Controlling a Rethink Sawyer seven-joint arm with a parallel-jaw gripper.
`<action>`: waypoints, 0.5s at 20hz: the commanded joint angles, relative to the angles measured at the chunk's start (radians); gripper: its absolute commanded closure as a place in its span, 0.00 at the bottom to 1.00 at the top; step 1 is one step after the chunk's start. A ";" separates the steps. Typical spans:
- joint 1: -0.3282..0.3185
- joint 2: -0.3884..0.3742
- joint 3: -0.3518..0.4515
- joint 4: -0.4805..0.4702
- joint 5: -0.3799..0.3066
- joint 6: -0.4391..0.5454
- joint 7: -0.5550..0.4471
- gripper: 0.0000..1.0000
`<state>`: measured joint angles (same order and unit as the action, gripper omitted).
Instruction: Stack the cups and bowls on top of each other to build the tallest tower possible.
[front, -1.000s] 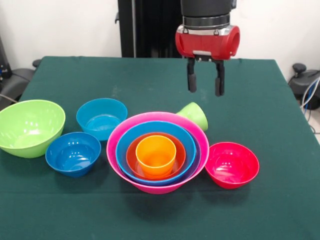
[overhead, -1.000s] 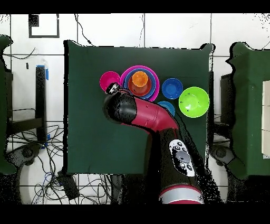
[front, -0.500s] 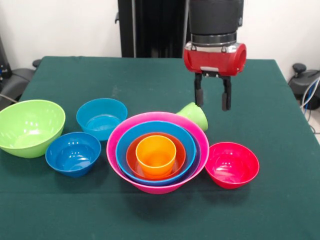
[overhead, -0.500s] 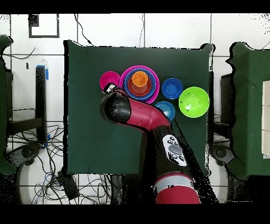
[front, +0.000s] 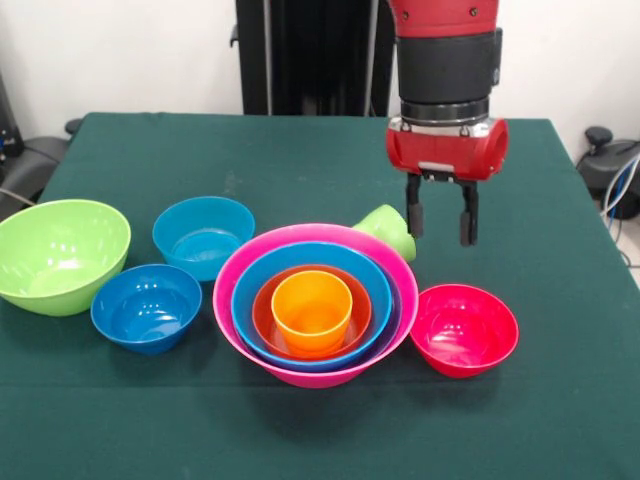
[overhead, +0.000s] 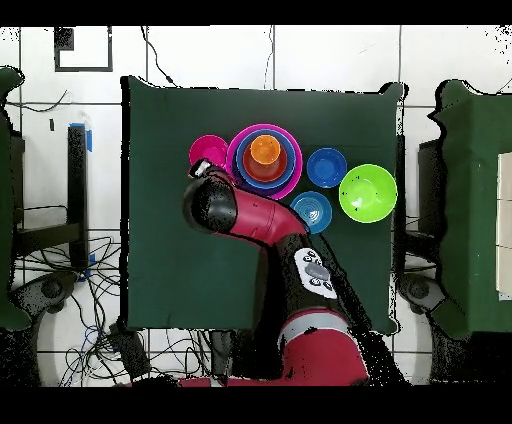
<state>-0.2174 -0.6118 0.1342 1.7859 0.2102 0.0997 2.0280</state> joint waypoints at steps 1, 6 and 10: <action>0.039 0.074 0.096 -0.032 0.071 -0.069 0.224 0.00; 0.067 0.079 0.093 -0.025 0.112 -0.089 0.246 0.00; 0.087 0.073 0.083 -0.012 0.140 -0.096 0.254 0.00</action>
<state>-0.1676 -0.5603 0.1346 1.7849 0.2827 0.0564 2.0282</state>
